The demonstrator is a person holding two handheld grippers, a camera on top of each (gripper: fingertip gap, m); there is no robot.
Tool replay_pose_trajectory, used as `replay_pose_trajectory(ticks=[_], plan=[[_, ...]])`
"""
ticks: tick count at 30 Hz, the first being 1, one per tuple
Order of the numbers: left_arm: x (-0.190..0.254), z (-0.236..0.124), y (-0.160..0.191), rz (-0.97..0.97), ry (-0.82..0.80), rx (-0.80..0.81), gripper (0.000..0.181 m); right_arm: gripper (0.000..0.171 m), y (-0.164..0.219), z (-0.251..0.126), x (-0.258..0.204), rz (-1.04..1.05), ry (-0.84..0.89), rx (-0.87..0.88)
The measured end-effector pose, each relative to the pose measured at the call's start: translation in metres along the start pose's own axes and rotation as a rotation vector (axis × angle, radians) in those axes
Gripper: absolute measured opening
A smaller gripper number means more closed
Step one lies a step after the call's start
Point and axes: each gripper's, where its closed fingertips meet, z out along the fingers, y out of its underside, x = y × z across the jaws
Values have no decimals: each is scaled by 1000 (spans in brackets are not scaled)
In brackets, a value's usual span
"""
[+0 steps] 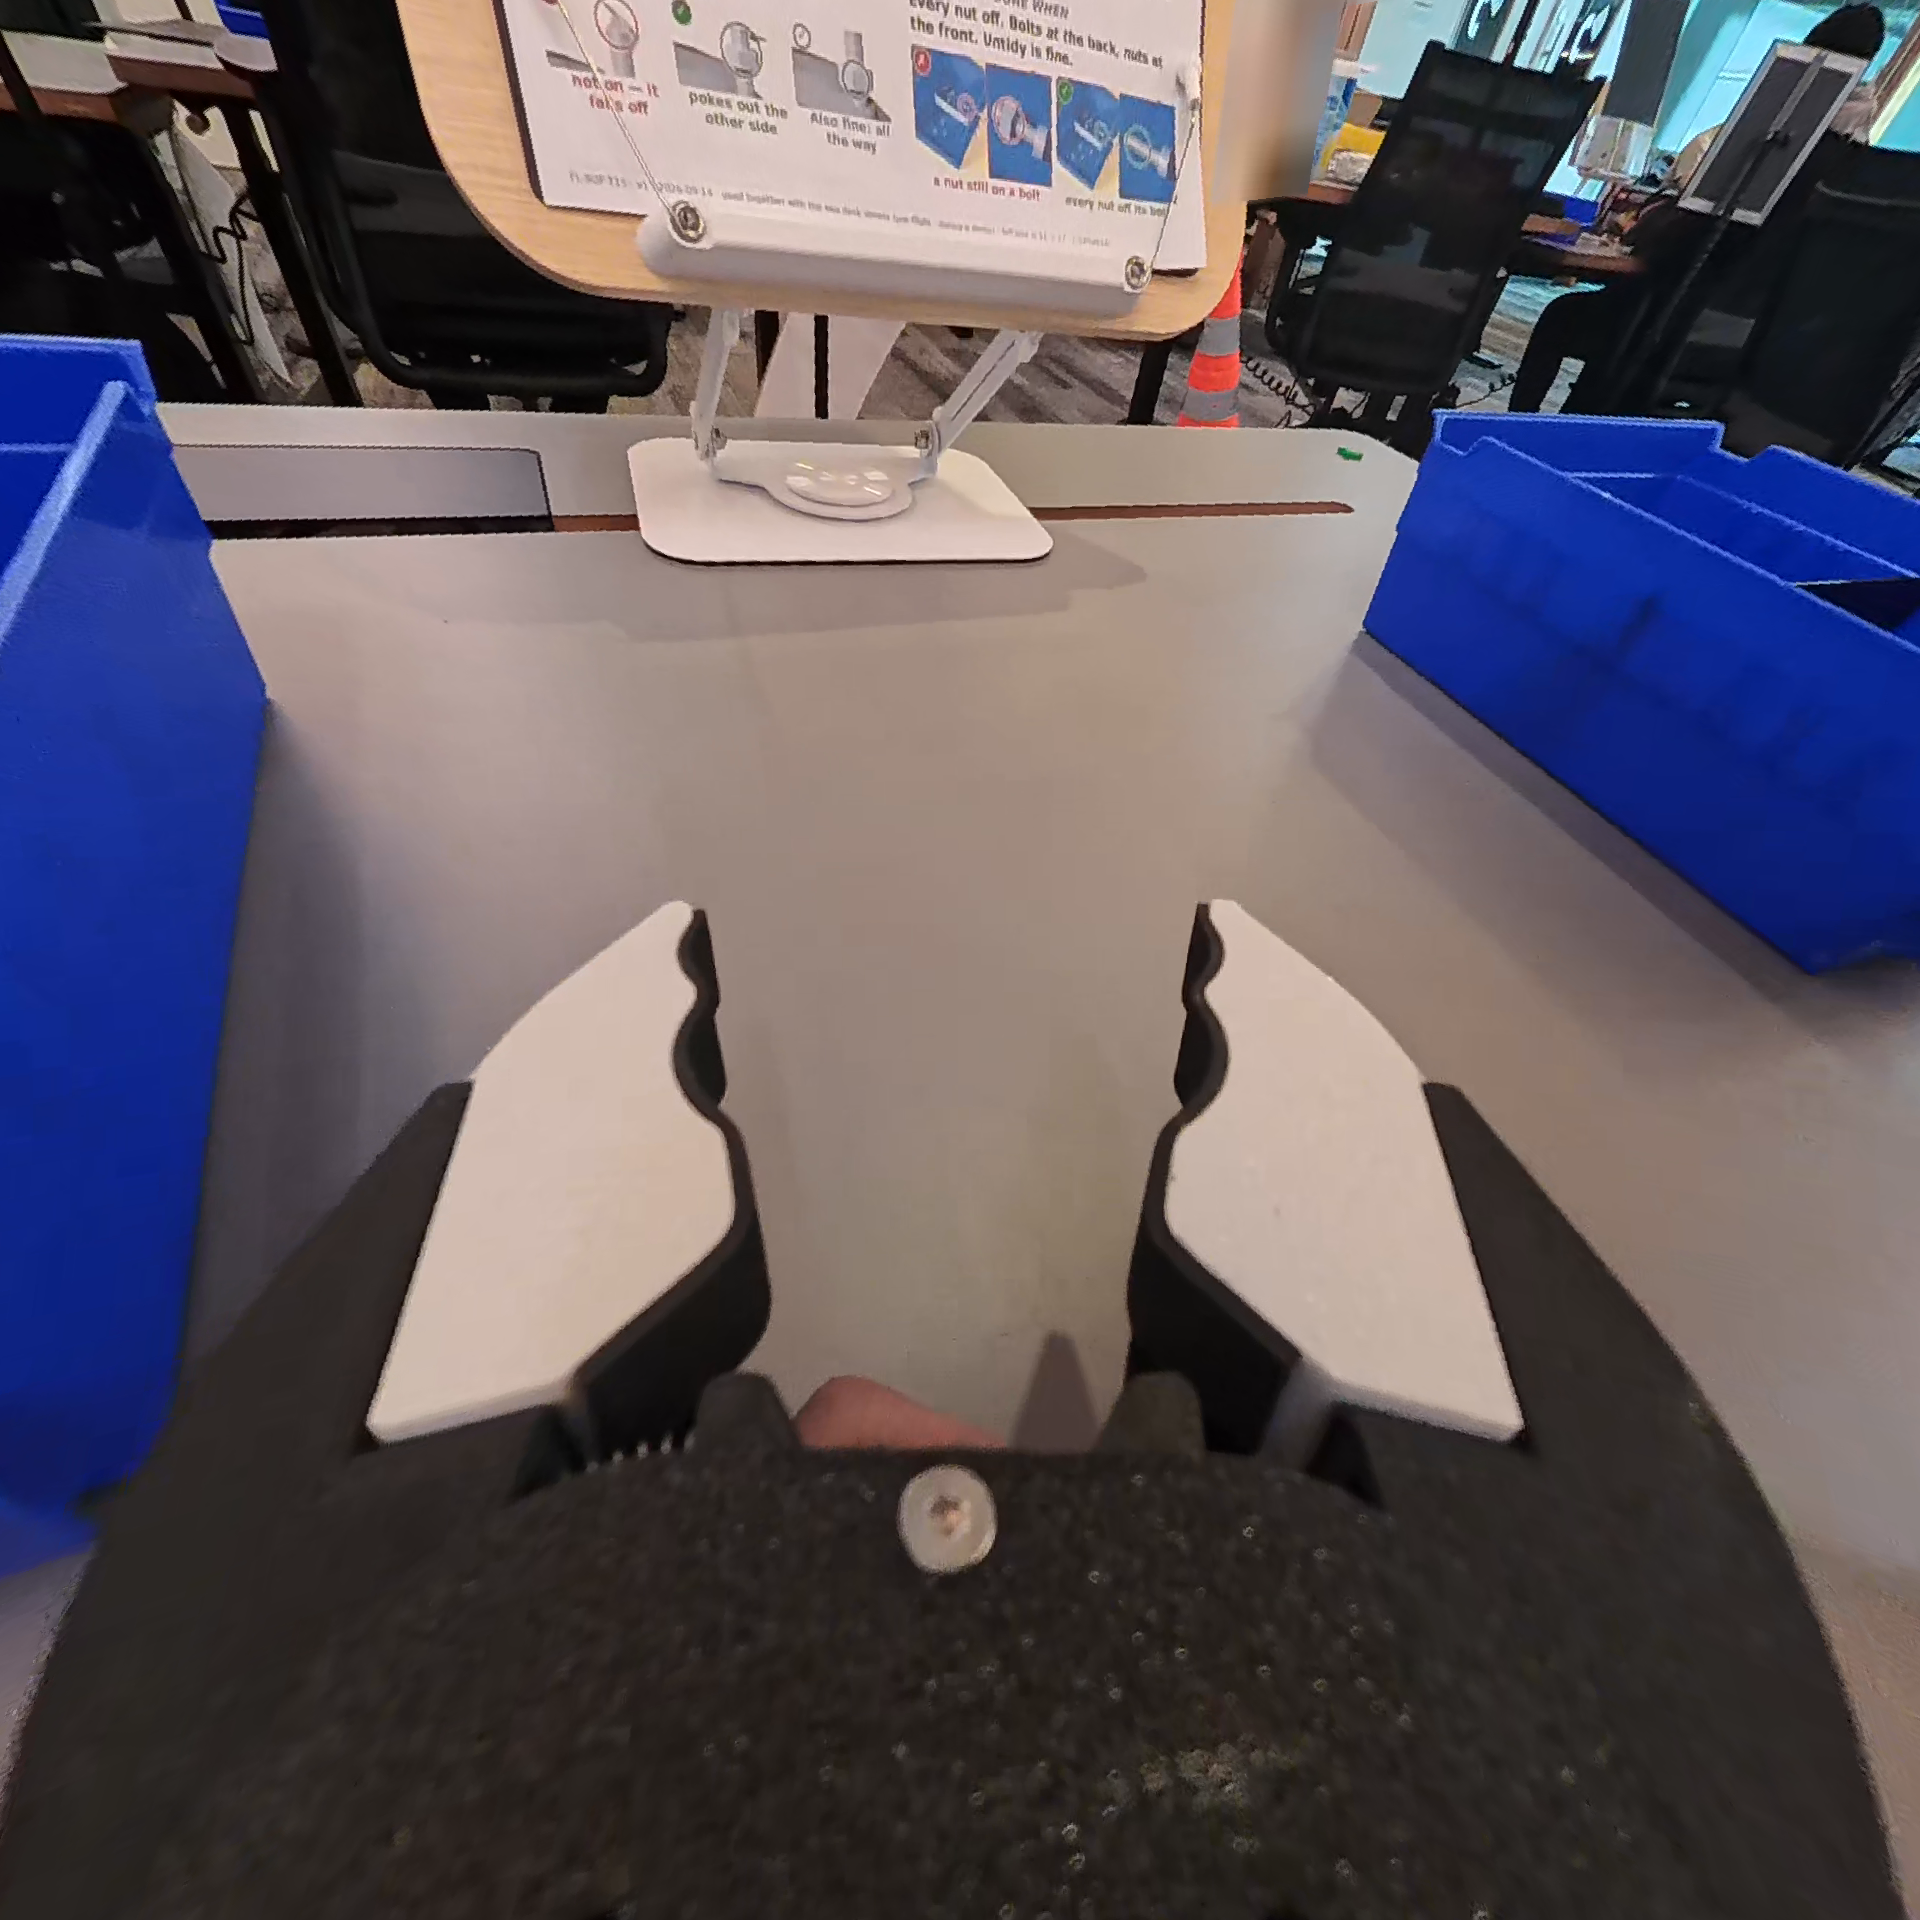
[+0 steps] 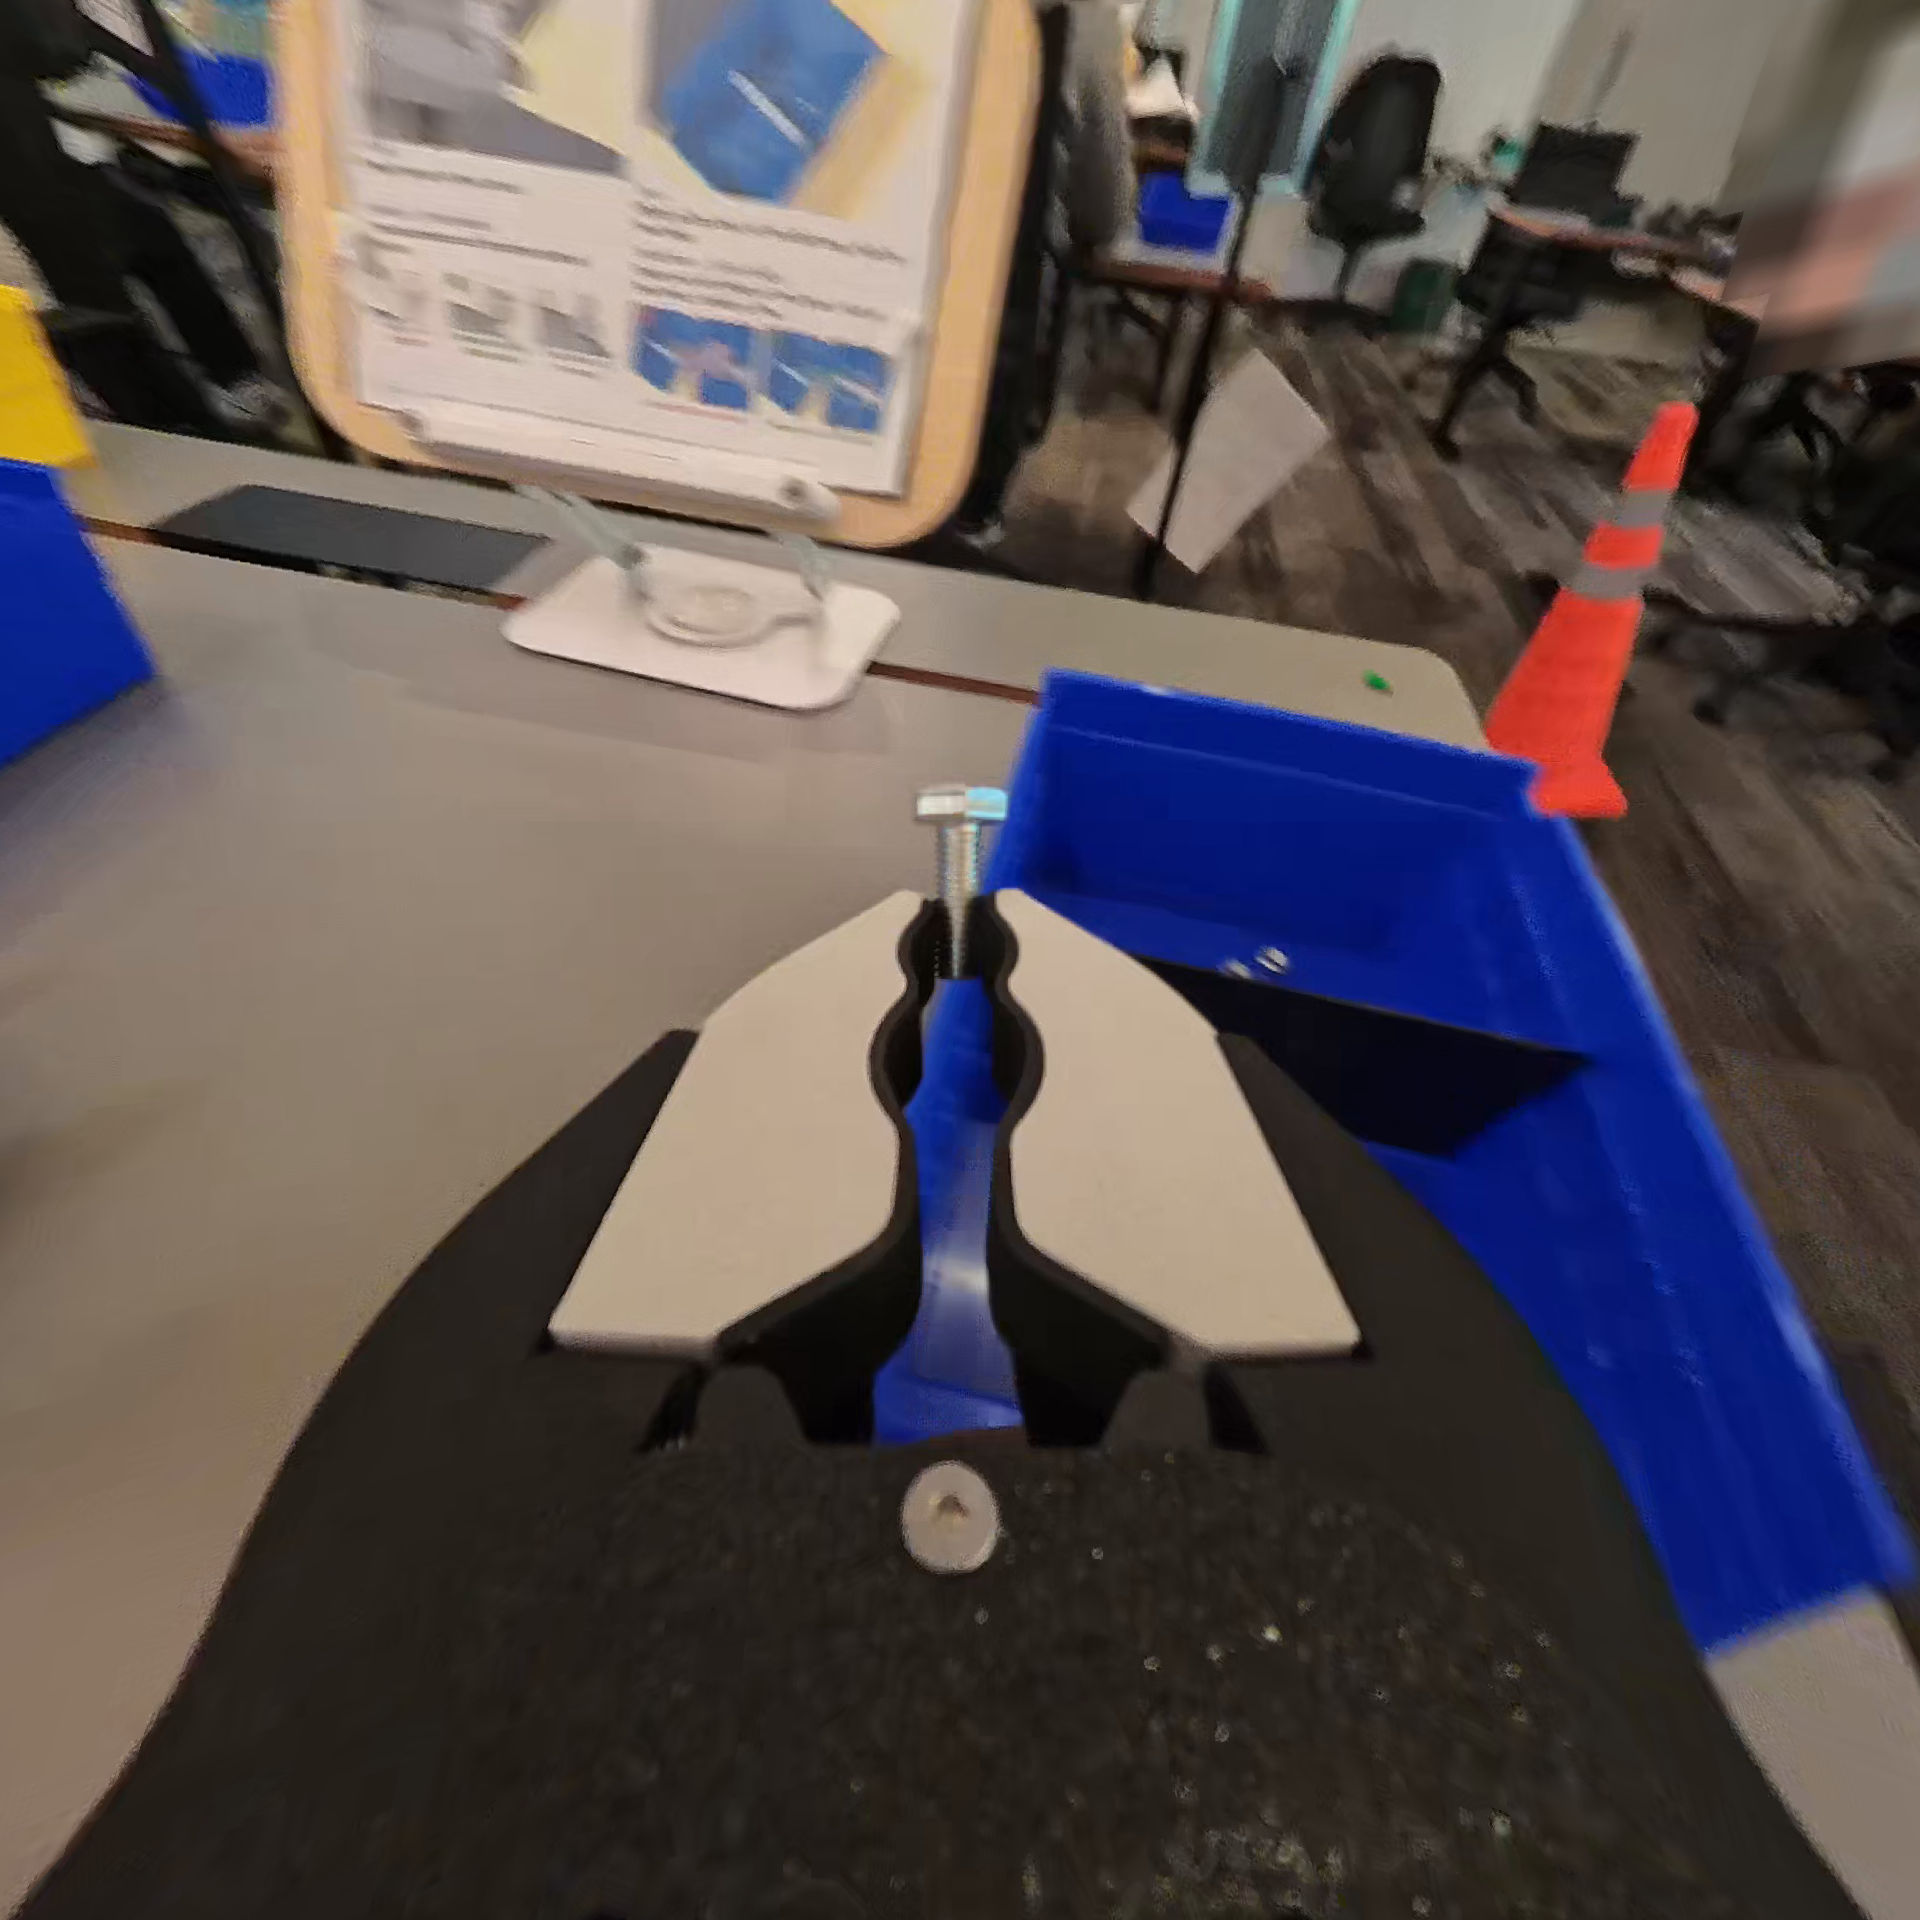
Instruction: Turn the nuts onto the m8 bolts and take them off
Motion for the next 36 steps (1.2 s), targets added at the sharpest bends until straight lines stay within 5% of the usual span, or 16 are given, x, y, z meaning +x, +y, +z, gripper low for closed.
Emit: replay_pose_trajectory(ticks=[8,13,20,31,36], plan=[[3,3,6,-7,20,-28,85,8,85,22,89,107,29,-443],[4,6,6,-5,30,-34,83,8,144,39,99,119,-56,-748],[6,8,8,-1,41,-46,82,8,175,42,101,6,-61,-1014],[6,8,9,-6,54,-52,82,8,177,46,103,11,-54,-1019],[8,6,7,-4,57,-46,82,31,157,43,110,-39,28,-931]])
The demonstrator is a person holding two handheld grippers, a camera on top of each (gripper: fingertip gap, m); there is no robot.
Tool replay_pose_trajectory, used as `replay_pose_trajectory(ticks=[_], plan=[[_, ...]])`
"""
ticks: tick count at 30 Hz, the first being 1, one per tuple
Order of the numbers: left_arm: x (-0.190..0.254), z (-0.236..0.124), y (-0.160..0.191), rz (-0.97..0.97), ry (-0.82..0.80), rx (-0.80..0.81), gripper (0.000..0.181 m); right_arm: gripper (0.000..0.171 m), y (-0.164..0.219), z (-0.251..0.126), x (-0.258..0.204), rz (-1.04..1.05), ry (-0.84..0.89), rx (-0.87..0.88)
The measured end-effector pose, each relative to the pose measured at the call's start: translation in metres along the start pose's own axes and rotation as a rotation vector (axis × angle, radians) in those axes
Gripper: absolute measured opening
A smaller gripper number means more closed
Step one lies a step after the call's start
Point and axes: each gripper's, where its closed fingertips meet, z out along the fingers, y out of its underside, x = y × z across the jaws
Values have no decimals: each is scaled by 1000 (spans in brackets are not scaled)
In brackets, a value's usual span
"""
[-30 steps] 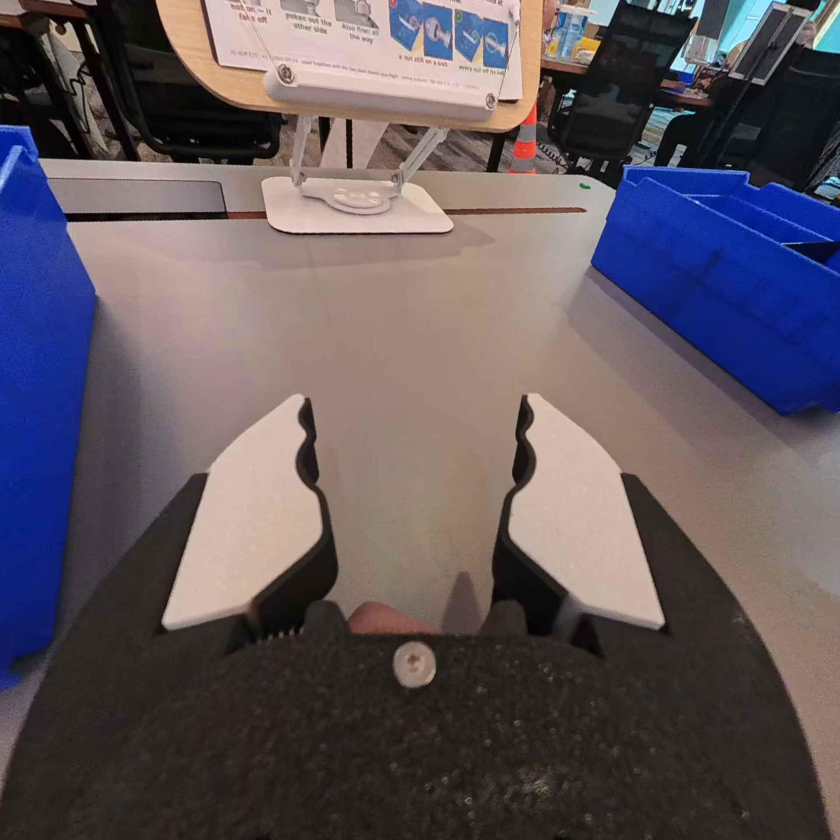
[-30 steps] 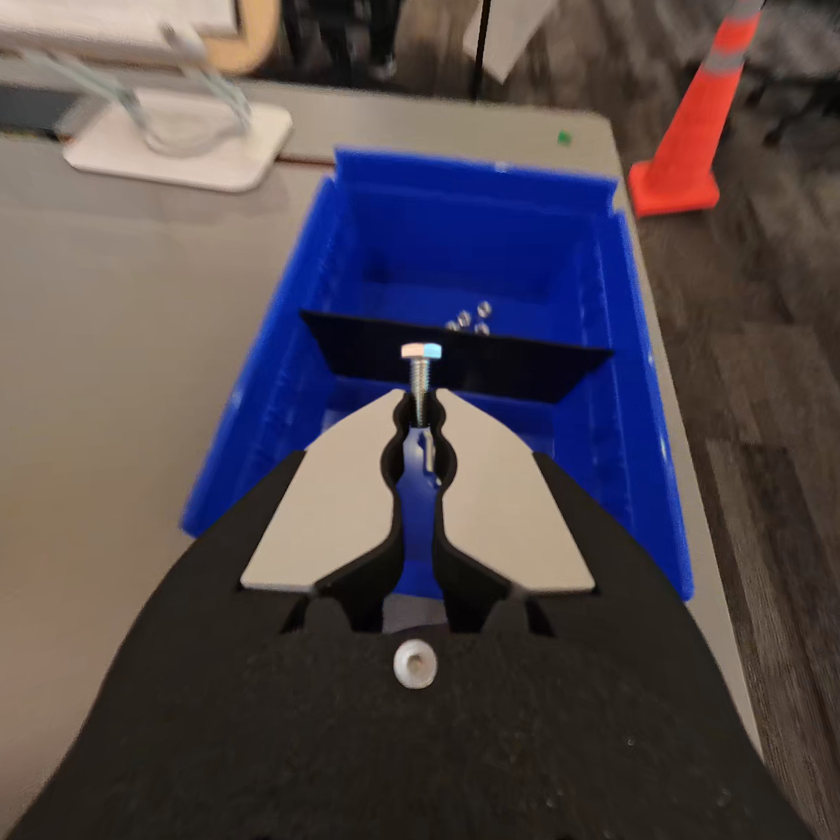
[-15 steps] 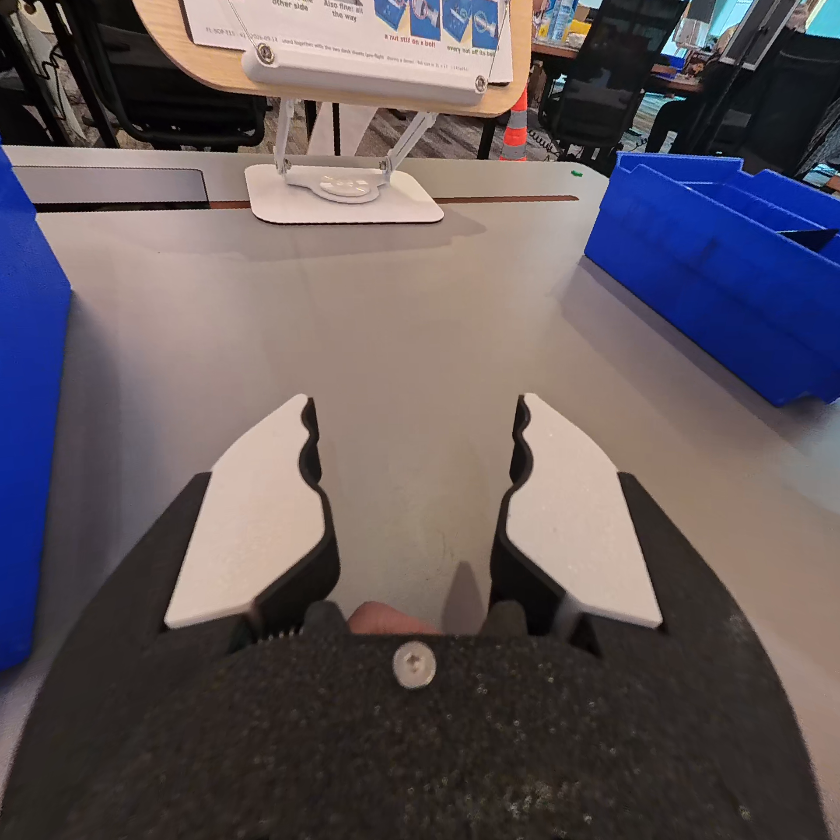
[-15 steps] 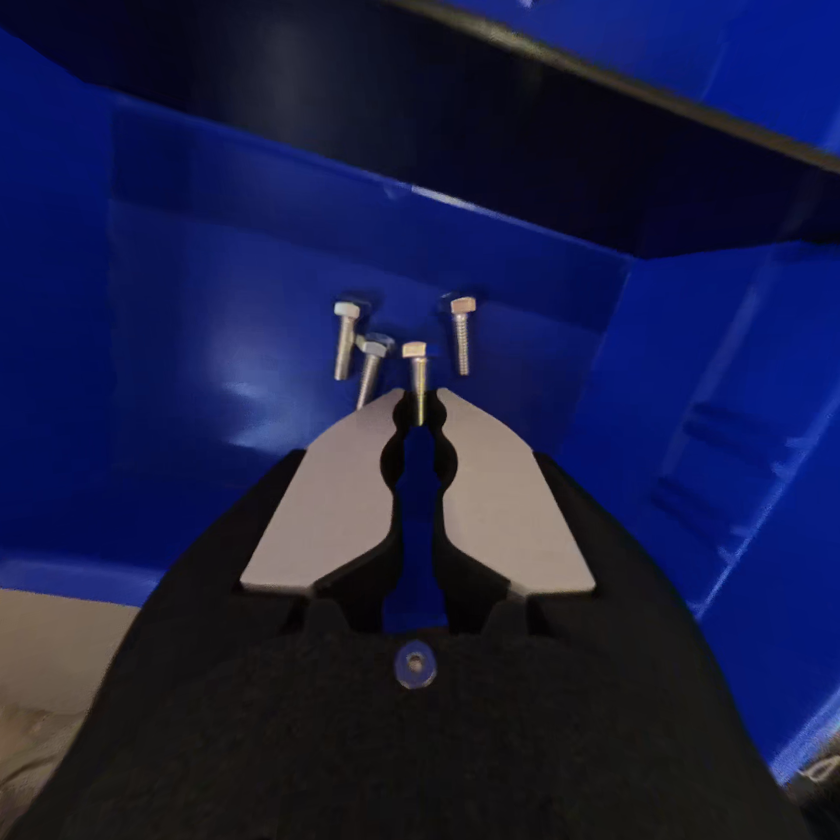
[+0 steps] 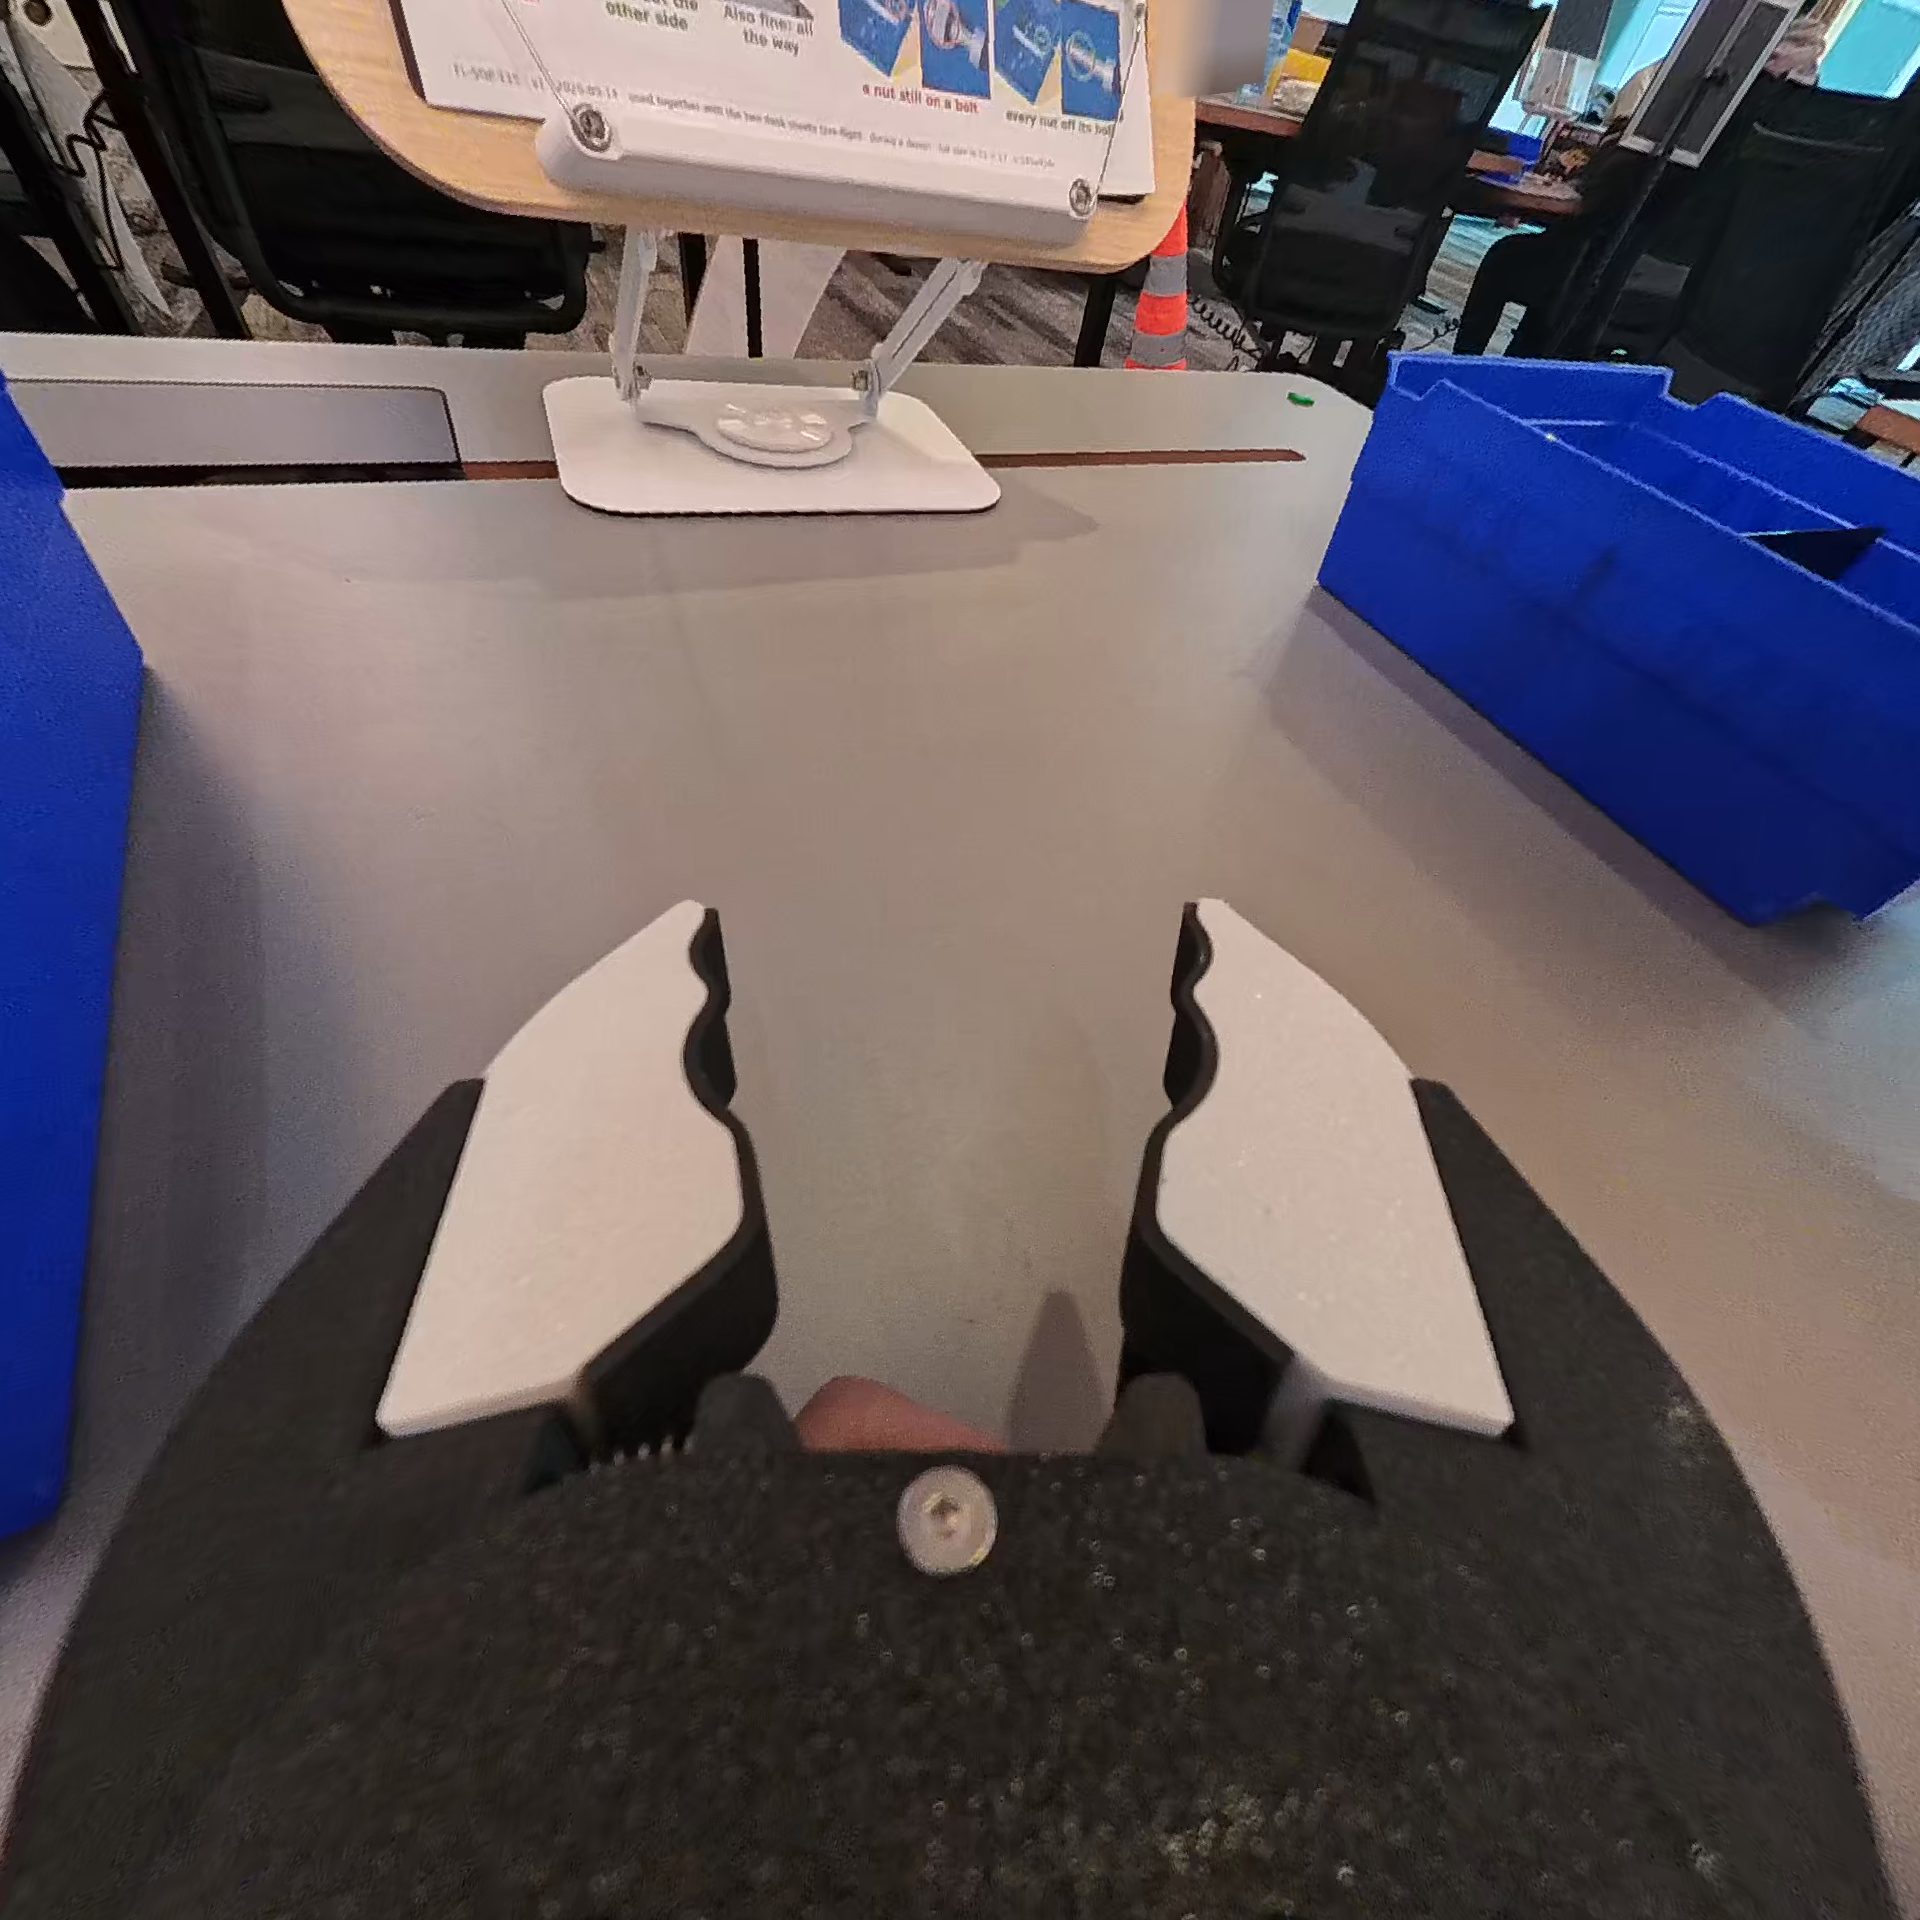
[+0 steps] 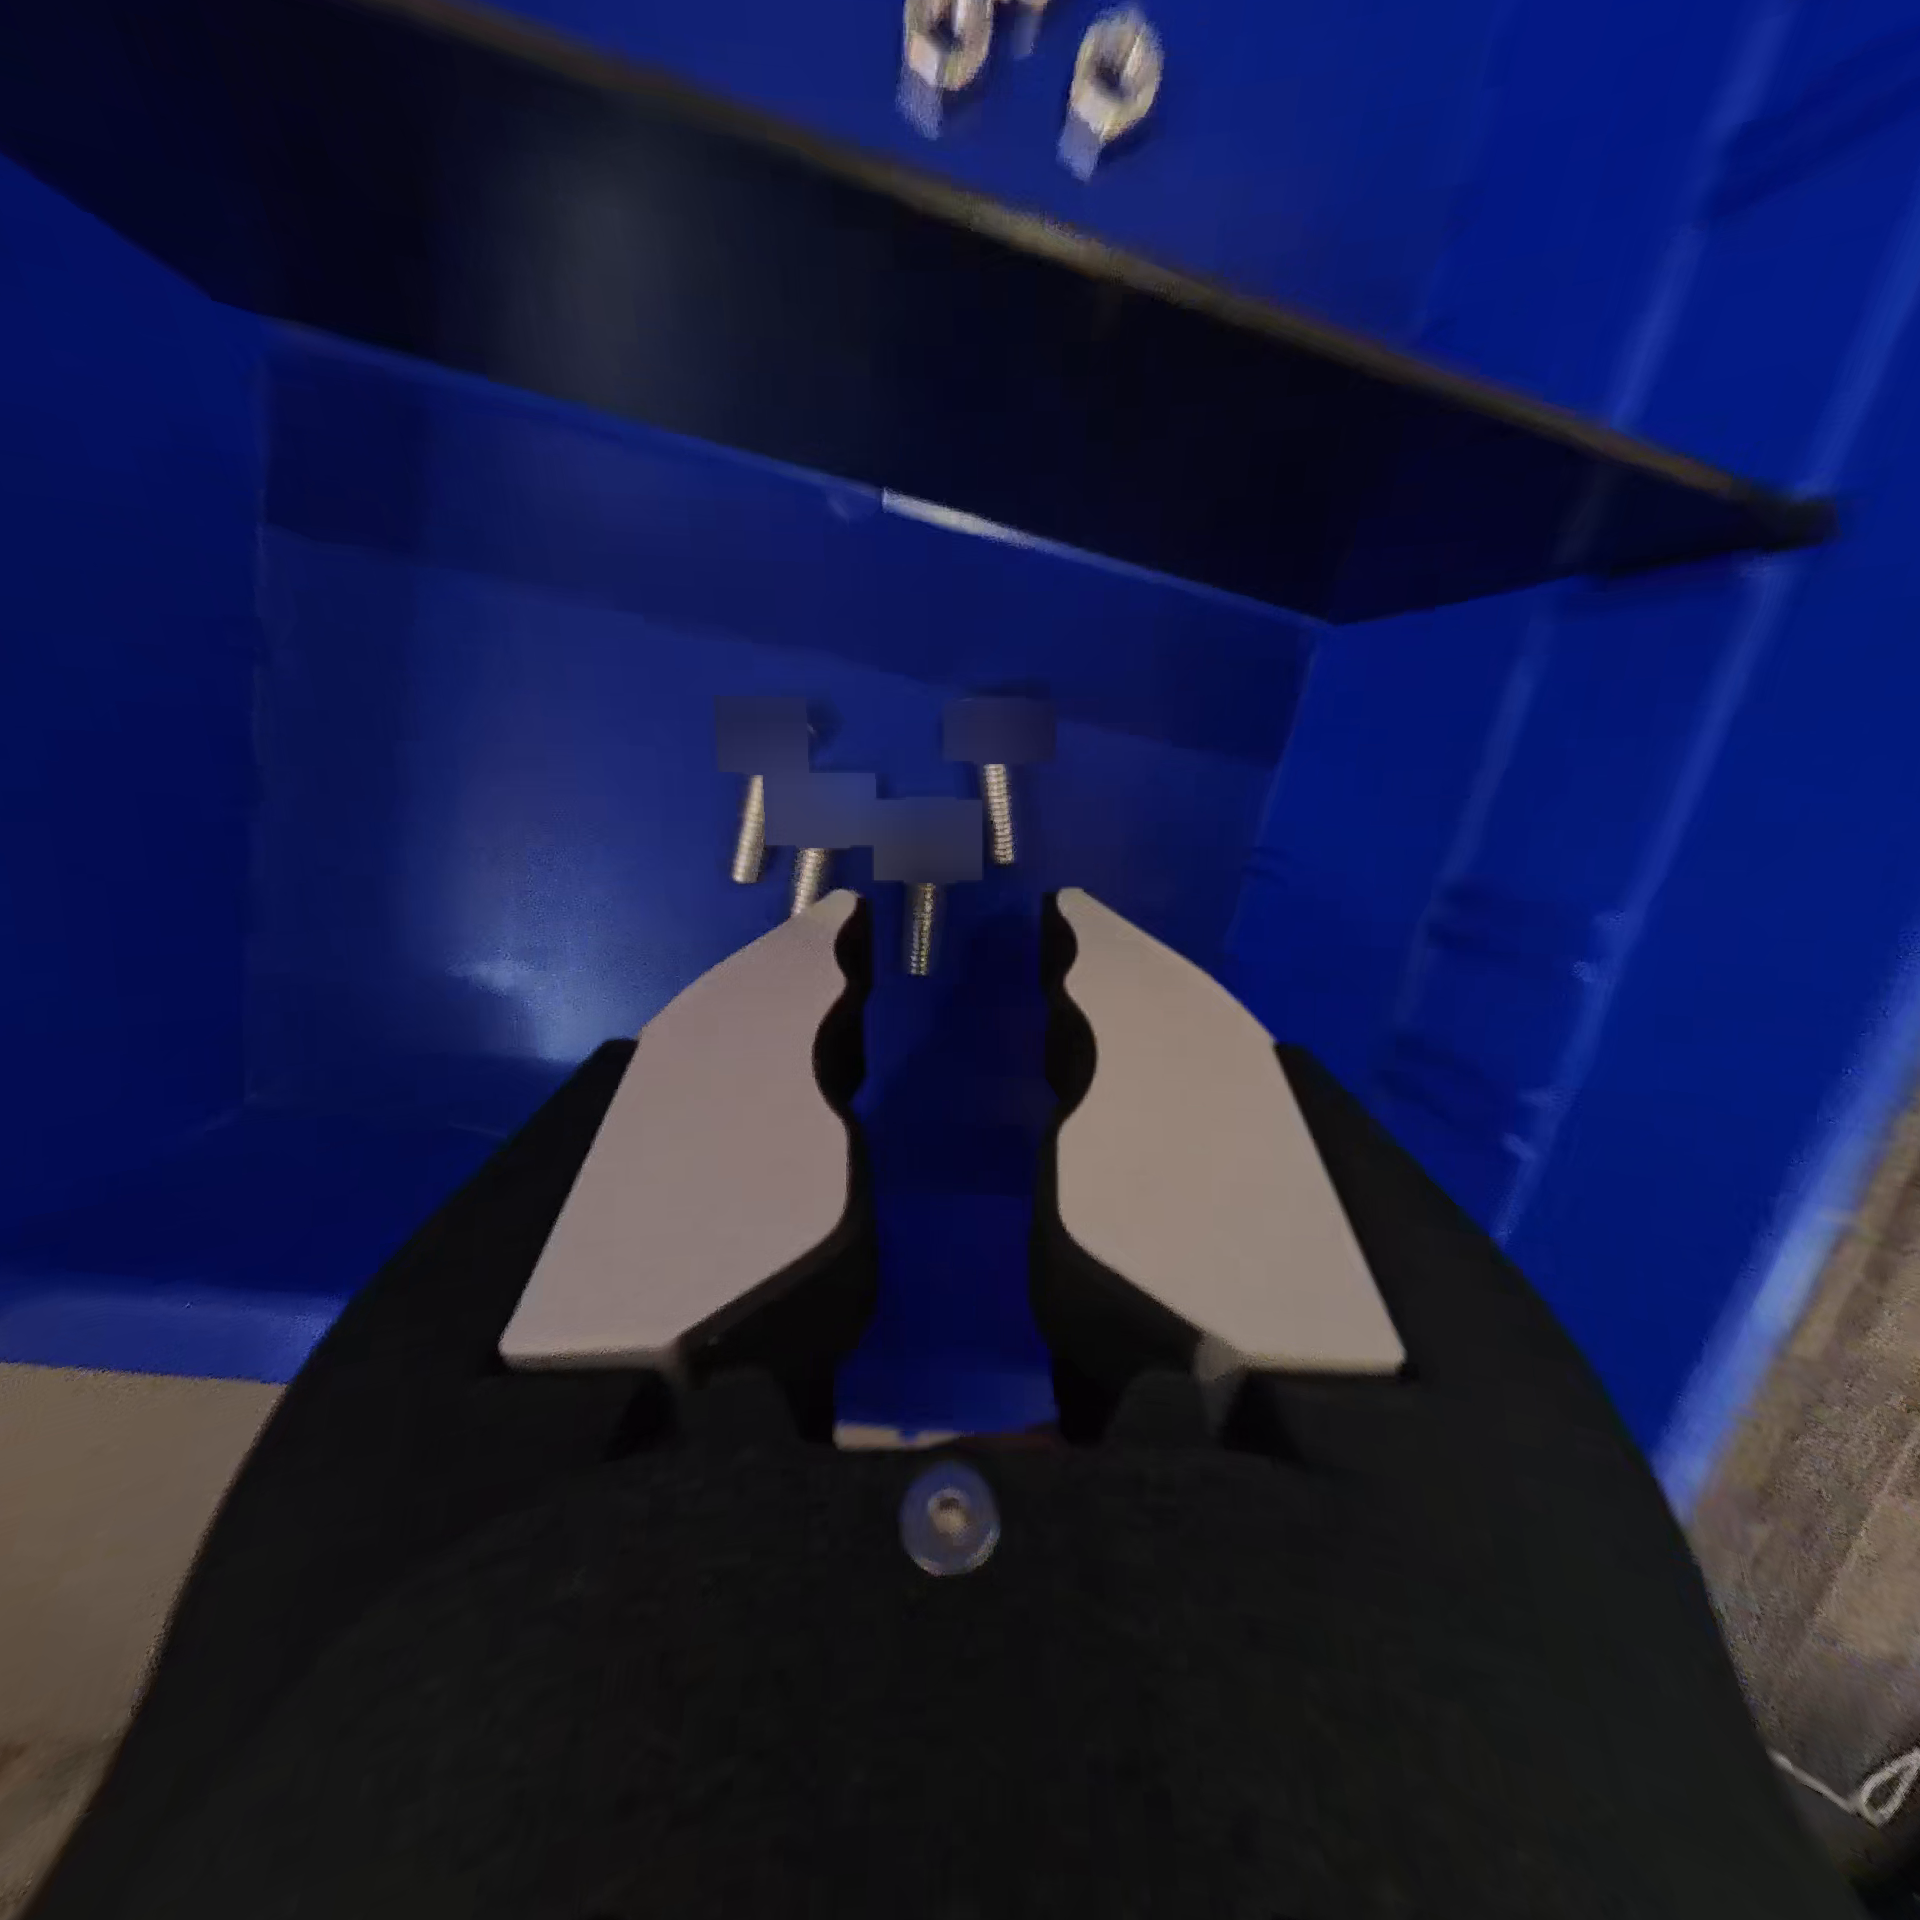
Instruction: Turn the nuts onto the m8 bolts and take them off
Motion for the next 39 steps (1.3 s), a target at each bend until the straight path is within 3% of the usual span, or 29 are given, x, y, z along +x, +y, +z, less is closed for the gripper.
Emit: replay_pose_trajectory(ticks=[5,9,13,16,21,39], plan=[[1,-4,-6,13,-12,20,81,39,-45,-88,-17,-68,185,424],[-2,-8,-11,39,-29,36,81,41,-73,-155,-102,-137,91,896],[-15,-15,-20,32,-61,57,81,52,-72,-171,-185,-90,-82,1173],[-20,-18,-24,30,-72,70,81,69,-63,-153,-239,-57,-211,1204],[-24,-23,-24,35,-86,80,81,80,-56,-123,-277,-130,-199,1136],[-14,-14,-11,32,-58,41,80,73,-56,-111,-273,-115,-251,1057]])
